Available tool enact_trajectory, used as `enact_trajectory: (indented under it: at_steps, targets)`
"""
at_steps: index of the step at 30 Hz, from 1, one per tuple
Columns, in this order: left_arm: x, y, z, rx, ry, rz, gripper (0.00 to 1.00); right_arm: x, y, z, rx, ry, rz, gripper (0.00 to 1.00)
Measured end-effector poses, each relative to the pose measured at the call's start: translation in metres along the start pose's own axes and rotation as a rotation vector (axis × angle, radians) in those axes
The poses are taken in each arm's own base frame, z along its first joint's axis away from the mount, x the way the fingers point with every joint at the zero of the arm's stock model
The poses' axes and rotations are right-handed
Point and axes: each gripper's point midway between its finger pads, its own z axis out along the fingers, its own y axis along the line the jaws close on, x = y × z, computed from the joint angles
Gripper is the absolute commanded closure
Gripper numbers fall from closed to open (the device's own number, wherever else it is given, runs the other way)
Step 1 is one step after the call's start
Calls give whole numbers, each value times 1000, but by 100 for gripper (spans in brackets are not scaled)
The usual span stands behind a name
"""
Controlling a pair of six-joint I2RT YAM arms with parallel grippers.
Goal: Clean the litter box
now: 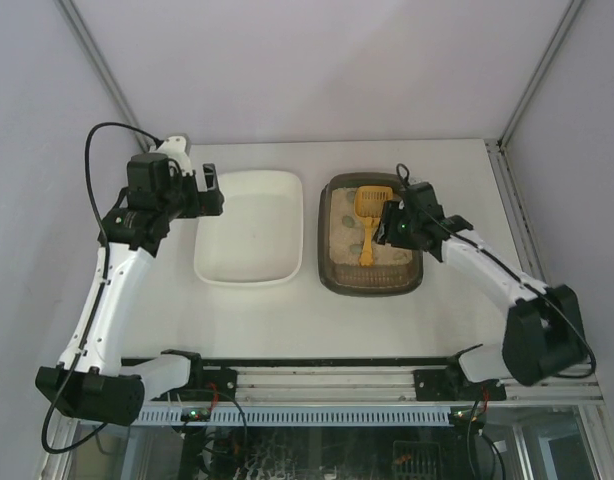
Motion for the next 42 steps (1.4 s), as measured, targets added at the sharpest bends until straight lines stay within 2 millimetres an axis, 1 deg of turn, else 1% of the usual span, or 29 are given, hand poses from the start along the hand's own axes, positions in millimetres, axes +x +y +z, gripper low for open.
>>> enact_trajectory:
  at_steps: [1,4,6,8,10,13,17,20,24,26,28,29,33,36,39,42]
  targets:
    - [-2,-3,0,4,-9,5,0,6,-2,13,12,30,3,42]
    - [-7,-1,-4,-14,-29,9,0,26,-10,47,59,125,4,49]
    - [-11,3,-7,-34,-50,7,0,35,-14,61,91,164,-2,50]
    - [-16,7,-11,-57,-86,6,0,39,-15,75,119,187,-17,50]
    - [-20,12,-16,-83,-119,5,0,39,-12,84,135,190,-31,50]
    - [-20,19,-20,-118,-142,9,0,32,-6,95,138,172,-44,49]
    - [-15,21,-16,-127,-134,9,0,20,1,106,141,141,-54,49]
    - [-12,21,-15,-127,-130,10,0,14,3,113,148,126,-56,51]
    - [-14,21,-15,-126,-137,9,0,14,-3,121,179,125,-60,60]
    - [-15,21,-15,-126,-138,9,0,17,-7,125,195,129,-63,70]
    - [-15,21,-15,-126,-138,10,0,21,-11,129,213,140,-64,88]
    - [-15,21,-15,-126,-138,10,0,21,-12,130,220,142,-65,99]
    - [-15,21,-15,-127,-137,17,1,12,-12,129,235,117,-68,100]
    - [-14,21,-15,-127,-137,19,1,4,-11,122,239,91,-73,100]
    - [-14,21,-14,-122,-132,31,1,-9,-4,106,219,62,-80,100]
    - [-11,19,-13,-108,-118,45,0,-18,8,88,180,65,-79,100]
